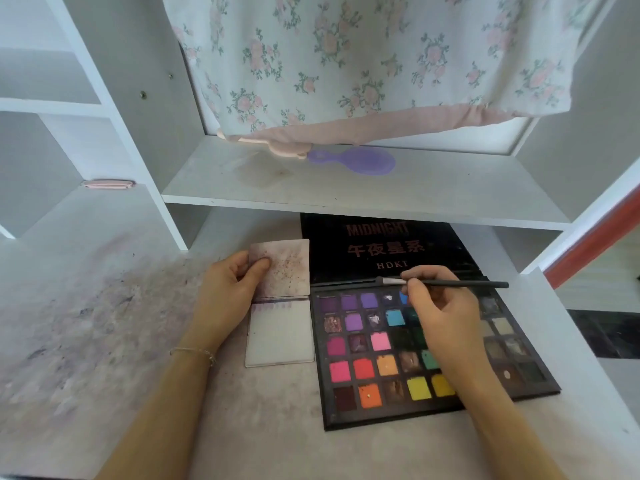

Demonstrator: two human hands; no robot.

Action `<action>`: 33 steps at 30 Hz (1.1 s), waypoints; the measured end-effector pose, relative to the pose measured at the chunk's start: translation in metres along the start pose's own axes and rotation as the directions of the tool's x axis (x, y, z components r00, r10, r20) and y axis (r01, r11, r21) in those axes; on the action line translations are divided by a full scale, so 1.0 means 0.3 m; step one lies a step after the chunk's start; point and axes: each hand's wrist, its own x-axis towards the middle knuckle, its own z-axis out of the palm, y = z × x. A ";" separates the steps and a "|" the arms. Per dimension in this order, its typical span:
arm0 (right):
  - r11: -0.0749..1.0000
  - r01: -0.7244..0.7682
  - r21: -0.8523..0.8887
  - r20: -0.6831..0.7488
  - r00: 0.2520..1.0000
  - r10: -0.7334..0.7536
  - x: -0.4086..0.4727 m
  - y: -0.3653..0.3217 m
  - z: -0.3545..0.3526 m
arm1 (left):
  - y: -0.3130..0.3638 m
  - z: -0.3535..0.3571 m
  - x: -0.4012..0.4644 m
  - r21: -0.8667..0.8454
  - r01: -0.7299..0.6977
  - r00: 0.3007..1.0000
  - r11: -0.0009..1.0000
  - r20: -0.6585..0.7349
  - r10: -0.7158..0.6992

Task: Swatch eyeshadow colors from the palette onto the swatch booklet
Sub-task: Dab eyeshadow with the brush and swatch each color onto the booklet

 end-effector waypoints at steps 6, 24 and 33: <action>0.991 -0.051 -0.120 -0.191 0.981 0.027 0.009 0.050 -0.138 | 0.009 0.002 -0.004 0.022 -0.020 1.000 1.000 0.003 0.020; 0.903 -0.132 -0.409 -0.292 0.956 0.008 0.046 0.110 -0.229 | 0.003 0.002 -0.004 -0.008 -0.026 1.000 1.000 0.016 0.026; 0.901 -0.086 -0.426 -0.269 0.962 -0.035 0.044 0.108 -0.230 | -0.001 -0.001 -0.004 -0.024 -0.030 0.999 0.999 0.025 0.031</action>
